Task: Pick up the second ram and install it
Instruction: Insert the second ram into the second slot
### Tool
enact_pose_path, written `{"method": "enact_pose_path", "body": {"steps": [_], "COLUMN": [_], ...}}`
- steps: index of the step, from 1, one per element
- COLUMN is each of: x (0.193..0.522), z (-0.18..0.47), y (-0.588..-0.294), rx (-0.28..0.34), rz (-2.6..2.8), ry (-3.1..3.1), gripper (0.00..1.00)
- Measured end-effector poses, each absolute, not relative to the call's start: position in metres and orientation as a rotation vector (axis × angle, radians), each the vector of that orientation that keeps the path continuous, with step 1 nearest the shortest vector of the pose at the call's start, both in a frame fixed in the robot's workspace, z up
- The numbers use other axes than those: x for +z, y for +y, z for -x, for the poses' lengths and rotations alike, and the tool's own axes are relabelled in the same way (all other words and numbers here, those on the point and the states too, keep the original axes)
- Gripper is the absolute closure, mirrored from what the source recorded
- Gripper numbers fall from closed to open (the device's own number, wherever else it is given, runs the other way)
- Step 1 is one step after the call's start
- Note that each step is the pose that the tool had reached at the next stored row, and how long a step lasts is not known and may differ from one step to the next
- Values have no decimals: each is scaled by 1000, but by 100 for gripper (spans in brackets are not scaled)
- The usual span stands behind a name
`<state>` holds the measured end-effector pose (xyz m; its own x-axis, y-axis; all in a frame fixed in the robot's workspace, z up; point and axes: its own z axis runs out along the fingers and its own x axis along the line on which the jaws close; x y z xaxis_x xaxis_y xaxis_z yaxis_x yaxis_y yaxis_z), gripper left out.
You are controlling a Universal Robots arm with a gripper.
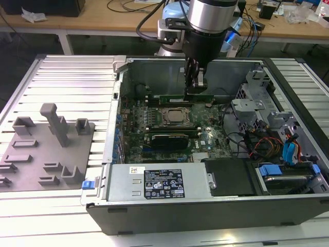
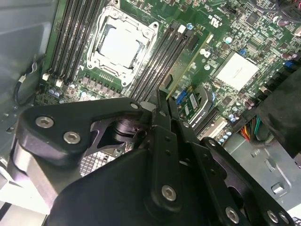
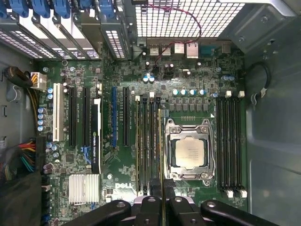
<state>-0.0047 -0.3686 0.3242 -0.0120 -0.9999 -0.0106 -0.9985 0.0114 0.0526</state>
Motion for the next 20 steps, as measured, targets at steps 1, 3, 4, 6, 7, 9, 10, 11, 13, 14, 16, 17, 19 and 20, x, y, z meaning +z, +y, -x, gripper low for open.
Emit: {"method": "enact_pose_path", "body": {"steps": [1, 3, 4, 6, 7, 9, 10, 11, 13, 14, 16, 17, 19, 20], "x": [324, 321, 319, 316, 315, 312, 311, 310, 307, 306, 303, 301, 297, 295], "z": [5, 5, 5, 5, 5, 5, 5, 5, 5, 5, 5, 5, 5, 5], "y": [-369, -369, -369, -369, -368, -368, -368, -368, -368, -368, -368, -368, -368, -368], "rx": [-70, -70, -70, -70, -70, -70, -70, -70, -70, -70, -70, -70, -70, -70], "rz": [-2187, -2187, -2187, -2187, -2187, -2187, -2187, -2187, -2187, -2187, -2187, -2187, -2187, -2187], "ry": [-2213, -2213, -2213, -2213, -2213, -2213, -2213, -2213, -2213, -2213, -2213, -2213, -2213, -2213], "gripper": [87, 87, 87, 87, 87, 87, 87, 87, 87, 87, 87, 87, 87, 87]}}
